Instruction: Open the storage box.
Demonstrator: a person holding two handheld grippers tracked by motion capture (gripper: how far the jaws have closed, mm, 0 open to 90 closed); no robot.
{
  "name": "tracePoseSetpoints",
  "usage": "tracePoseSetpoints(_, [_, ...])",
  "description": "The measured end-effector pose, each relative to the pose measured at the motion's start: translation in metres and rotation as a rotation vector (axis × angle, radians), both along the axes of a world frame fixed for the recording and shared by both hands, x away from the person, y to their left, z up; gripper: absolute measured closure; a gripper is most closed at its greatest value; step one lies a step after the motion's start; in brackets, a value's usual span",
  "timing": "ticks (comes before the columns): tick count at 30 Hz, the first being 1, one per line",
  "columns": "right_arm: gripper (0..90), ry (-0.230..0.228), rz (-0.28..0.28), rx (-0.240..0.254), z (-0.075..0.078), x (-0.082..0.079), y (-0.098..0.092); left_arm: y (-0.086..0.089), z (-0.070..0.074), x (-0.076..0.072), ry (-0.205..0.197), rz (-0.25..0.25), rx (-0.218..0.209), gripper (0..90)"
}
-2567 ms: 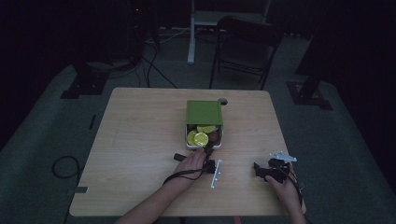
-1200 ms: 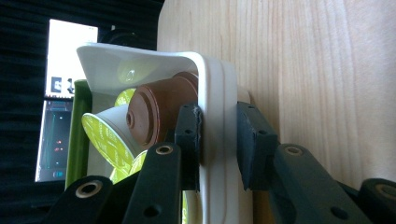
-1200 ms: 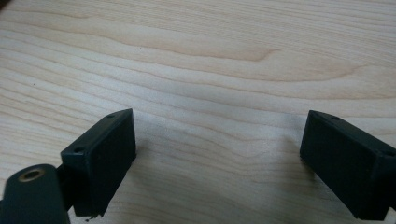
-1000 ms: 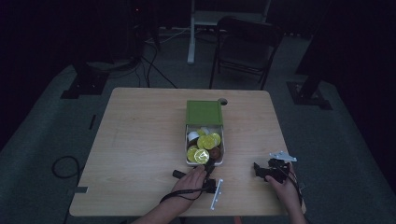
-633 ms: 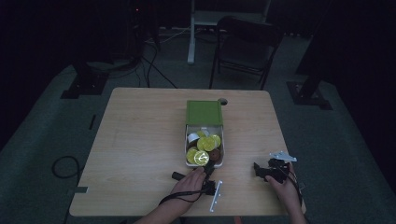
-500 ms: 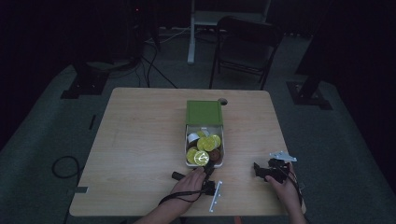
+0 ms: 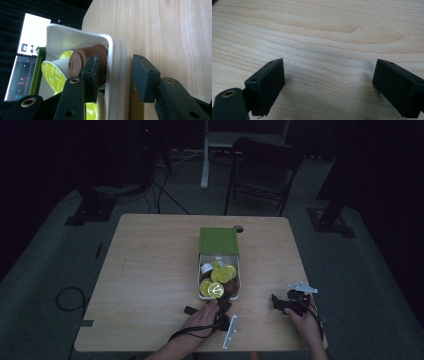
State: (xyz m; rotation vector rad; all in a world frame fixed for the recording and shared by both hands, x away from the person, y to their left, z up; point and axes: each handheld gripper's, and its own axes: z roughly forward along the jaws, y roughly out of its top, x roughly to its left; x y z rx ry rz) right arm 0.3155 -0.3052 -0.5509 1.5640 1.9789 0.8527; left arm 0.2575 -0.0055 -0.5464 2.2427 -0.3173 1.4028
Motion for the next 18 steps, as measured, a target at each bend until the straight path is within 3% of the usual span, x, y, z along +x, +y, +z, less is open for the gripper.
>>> tracePoseSetpoints(7, [10.2, 0.0, 0.0, 0.0, 0.0, 0.0, 0.0, 0.002, 0.008, -0.006, 0.094, -0.007, -0.057, 58.7])
tracePoseSetpoints(12, [10.2, 0.0, 0.0, 0.0, 0.0, 0.0, 0.0, 0.007, 0.014, -0.008, 0.224, 0.002, -0.148, 58.7])
tracePoseSetpoints(18, [10.2, 0.0, 0.0, 0.0, 0.0, 0.0, 0.0, 0.012, 0.02, -0.009, 0.316, 0.0, -0.212, 58.8])
